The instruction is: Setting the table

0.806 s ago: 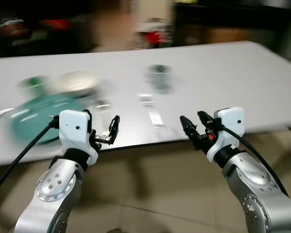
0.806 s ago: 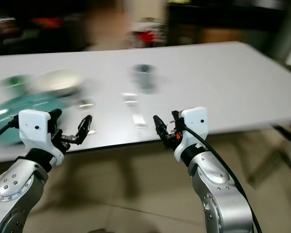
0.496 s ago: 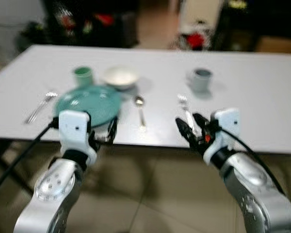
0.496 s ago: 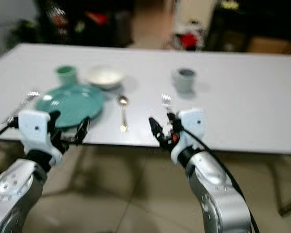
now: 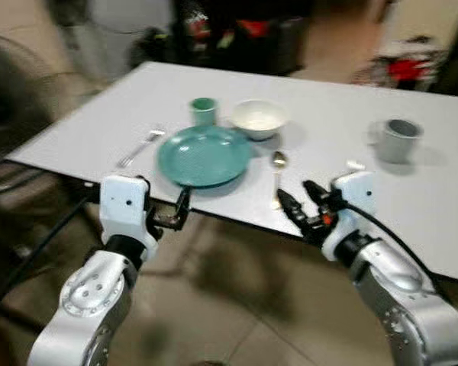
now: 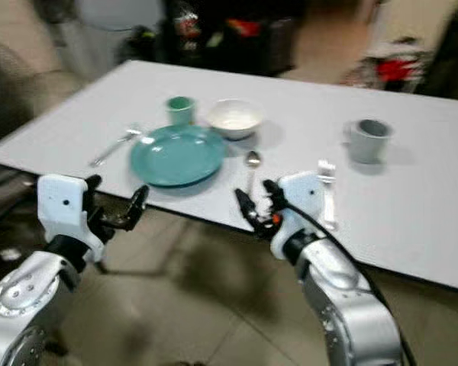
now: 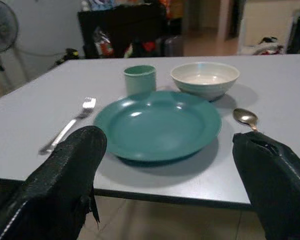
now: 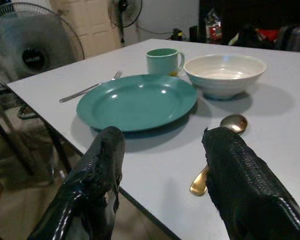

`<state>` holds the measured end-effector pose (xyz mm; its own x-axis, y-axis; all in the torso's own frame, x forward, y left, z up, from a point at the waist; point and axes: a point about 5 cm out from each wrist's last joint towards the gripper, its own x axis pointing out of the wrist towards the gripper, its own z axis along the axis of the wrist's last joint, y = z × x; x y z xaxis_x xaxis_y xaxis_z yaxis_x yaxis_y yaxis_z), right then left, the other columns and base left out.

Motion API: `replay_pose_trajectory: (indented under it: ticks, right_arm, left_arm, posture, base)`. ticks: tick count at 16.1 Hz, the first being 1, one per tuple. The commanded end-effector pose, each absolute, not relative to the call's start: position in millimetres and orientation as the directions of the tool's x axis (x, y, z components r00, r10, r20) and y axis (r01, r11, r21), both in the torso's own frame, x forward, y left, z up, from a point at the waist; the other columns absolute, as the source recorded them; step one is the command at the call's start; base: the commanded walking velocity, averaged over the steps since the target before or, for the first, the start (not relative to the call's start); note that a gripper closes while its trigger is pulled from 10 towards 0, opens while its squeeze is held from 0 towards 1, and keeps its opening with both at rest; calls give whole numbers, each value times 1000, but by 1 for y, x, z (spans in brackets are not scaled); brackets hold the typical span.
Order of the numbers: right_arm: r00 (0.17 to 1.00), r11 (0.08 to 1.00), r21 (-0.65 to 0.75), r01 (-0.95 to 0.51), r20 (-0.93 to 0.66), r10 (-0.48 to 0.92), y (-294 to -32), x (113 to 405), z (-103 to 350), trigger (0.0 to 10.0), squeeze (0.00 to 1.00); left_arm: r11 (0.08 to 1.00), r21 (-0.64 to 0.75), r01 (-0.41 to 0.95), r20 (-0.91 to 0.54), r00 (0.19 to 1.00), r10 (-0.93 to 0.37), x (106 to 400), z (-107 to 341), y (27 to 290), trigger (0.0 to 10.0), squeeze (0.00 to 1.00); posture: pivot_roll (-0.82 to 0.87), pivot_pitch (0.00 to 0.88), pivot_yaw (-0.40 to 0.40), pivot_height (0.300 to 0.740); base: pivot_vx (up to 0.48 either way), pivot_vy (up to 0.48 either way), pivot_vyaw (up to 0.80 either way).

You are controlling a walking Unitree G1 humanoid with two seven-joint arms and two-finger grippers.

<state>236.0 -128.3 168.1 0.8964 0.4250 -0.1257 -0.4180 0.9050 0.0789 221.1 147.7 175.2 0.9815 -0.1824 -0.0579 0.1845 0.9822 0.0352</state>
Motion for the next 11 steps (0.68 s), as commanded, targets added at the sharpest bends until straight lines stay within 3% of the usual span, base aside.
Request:
replay_pose_trajectory:
  ticks: [1,11]
  right_arm:
    - [887,895,98,-434,-127,444,-125,236,168,10000,0]
    - [867,876,85,-475,-124,482,-122,245,174,10000,0]
  left_arm:
    - [985,45,168,-53,985,-166,222,178,151,10000,0]
    - [992,17,121,-31,992,-121,228,180,150,10000,0]
  posture:
    - [-51,8,49,740]
    - [-89,23,17,740]
  base:
    - [0,0,800]
    - [0,0,800]
